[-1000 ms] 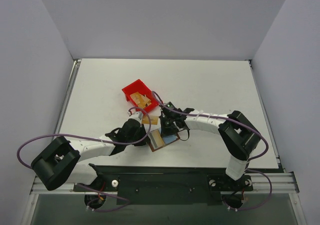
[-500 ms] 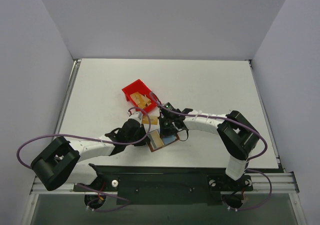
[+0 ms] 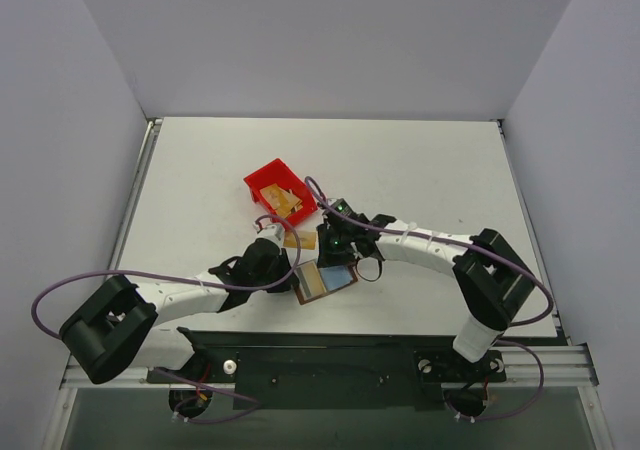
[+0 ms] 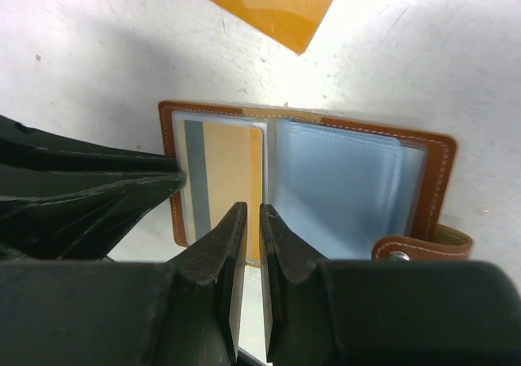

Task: Put the credit cards into the card holder
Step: Insert the credit card into the card holder.

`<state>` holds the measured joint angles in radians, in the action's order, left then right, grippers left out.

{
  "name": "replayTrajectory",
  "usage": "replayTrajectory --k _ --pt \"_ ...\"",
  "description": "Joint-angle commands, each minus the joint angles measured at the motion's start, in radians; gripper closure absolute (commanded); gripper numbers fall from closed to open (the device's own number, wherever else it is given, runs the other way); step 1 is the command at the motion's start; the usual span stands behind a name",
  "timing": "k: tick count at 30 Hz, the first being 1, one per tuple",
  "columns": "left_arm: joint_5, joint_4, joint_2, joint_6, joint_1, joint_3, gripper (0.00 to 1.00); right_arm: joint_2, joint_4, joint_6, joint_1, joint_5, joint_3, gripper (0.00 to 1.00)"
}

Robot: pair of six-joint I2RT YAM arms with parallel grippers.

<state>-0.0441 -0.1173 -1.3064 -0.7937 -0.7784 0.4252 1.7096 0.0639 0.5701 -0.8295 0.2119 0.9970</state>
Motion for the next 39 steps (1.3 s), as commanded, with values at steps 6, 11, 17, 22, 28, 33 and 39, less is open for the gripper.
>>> replayTrajectory --k 6,11,17,22,28,33,39 --pt "-0.02 0.062 0.067 0.059 0.019 0.096 0.76 -0.05 0.01 -0.058 0.093 -0.014 0.038 0.82" --pt "-0.022 0.116 0.114 0.077 0.044 0.164 0.74 0.004 0.008 -0.098 0.11 -0.008 0.1 0.75" --pt "-0.034 0.188 0.18 0.073 0.106 0.159 0.7 0.117 0.004 -0.167 0.138 0.01 0.215 0.72" --pt "-0.031 0.212 0.196 0.068 0.163 0.13 0.7 0.223 -0.018 -0.194 0.162 0.043 0.288 0.73" --pt "-0.027 0.217 0.203 0.062 0.179 0.113 0.7 0.295 -0.053 -0.194 0.187 0.076 0.34 0.73" --pt "-0.022 0.223 0.206 0.06 0.188 0.112 0.7 0.361 -0.055 -0.18 0.193 0.118 0.393 0.73" --pt "-0.017 0.226 0.205 0.065 0.2 0.106 0.7 0.415 -0.044 -0.168 0.191 0.167 0.445 0.73"
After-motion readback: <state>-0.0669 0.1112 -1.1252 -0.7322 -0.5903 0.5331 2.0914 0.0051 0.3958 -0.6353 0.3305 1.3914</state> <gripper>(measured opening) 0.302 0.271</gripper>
